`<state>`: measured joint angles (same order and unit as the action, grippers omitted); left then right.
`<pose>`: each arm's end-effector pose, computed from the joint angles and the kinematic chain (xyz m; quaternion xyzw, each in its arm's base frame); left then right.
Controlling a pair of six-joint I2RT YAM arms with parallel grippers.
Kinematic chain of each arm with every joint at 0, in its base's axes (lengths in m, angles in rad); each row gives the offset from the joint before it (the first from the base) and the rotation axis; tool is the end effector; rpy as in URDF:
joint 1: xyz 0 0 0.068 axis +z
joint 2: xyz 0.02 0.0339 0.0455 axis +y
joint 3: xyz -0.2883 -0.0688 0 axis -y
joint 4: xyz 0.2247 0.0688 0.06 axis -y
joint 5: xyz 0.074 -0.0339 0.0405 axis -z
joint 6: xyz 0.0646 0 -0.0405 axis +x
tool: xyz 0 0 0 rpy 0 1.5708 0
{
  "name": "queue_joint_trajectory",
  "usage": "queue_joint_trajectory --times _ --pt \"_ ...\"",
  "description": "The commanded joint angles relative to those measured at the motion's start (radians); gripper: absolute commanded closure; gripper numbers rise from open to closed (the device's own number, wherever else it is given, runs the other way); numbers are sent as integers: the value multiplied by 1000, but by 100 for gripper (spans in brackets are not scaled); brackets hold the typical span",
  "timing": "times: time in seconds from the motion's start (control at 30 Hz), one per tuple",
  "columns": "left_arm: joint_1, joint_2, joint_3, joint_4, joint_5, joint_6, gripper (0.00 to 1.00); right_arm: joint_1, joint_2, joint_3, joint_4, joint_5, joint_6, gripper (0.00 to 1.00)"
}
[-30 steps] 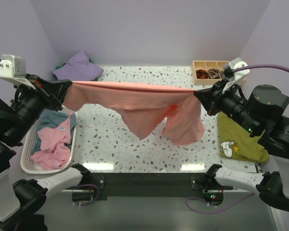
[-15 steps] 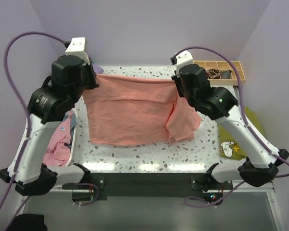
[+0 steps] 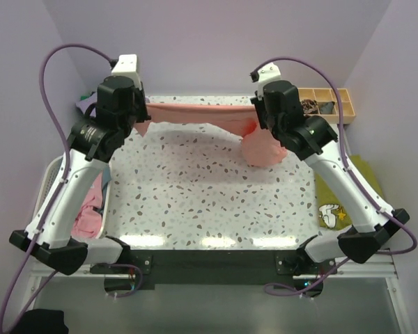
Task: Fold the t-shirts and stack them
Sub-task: Flatten out the tshirt
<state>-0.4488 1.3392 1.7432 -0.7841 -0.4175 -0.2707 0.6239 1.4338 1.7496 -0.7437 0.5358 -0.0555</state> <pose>0.2460 -0.0894 0.4882 -0.0437 0.8171 -0.0325 0.5739 0.2574 0.1447 0.4722 -0.1353 0.8125 -0.0675 0.5631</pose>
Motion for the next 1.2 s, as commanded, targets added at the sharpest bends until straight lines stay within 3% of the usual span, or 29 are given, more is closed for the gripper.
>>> queue_joint_trajectory --times 0.0,0.27,0.47,0.67,0.87,1.07,1.17 --pt "7 -210 -68 88 -32 -9 100 2 -133 -51 12 -98 43 100" --pt "9 -325 154 -115 227 -13 100 5 -348 86 -131 -424 105 100" --pt "9 -376 283 -208 299 -44 100 4 -412 194 -135 -456 111 100" --pt "9 -342 349 -270 275 -48 100 4 -329 229 -154 -427 86 100" --pt "9 -298 227 -268 117 -47 100 4 -219 81 -117 -338 80 100" --pt "9 -285 -60 -128 49 -67 100 2 -115 -151 -19 -215 68 97" --pt "9 -256 -242 -36 40 -93 100 -13 -18 -232 47 -139 72 100"
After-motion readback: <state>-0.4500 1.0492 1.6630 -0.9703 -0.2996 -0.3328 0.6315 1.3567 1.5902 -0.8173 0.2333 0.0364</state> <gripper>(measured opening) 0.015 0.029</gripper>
